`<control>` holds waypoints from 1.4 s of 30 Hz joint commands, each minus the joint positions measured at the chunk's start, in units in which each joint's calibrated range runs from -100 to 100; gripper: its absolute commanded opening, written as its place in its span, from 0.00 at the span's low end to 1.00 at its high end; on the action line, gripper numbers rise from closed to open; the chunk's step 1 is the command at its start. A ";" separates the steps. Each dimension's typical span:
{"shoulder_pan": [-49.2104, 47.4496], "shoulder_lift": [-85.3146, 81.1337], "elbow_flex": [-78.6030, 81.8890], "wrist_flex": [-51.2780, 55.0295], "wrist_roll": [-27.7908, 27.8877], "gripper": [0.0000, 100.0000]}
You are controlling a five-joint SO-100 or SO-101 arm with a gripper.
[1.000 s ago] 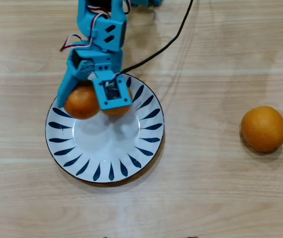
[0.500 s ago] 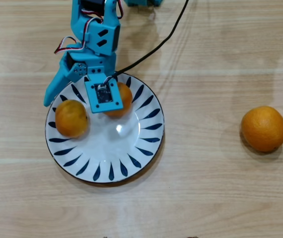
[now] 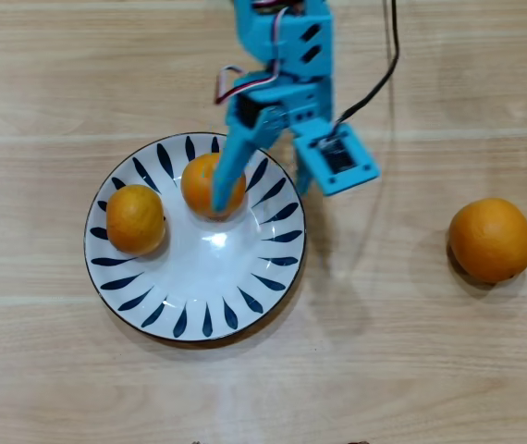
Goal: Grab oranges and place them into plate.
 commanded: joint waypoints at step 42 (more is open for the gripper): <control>-29.81 35.97 -37.50 -11.85 -19.43 0.47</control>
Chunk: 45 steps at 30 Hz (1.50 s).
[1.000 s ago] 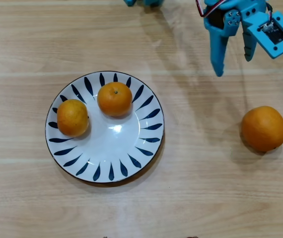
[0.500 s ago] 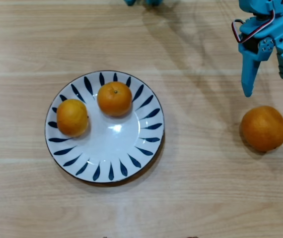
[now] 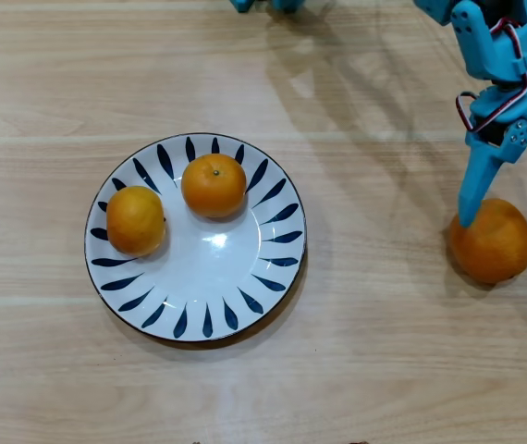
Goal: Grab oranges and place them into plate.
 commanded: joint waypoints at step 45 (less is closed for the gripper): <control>15.09 -24.52 30.49 -6.67 10.64 0.30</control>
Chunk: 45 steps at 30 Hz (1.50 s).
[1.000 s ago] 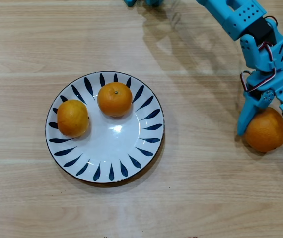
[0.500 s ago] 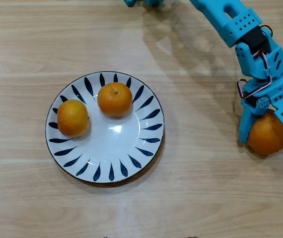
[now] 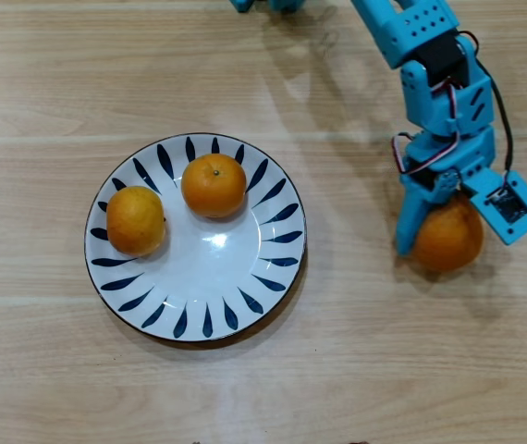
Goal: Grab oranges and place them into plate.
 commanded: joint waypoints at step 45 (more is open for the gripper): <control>25.58 -28.48 30.15 -19.04 19.91 0.42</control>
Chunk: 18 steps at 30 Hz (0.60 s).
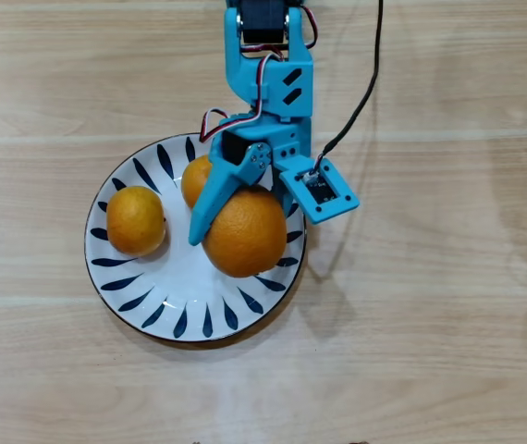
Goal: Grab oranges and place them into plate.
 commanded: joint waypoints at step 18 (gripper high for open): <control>-1.44 -5.96 4.54 -2.24 -3.73 0.59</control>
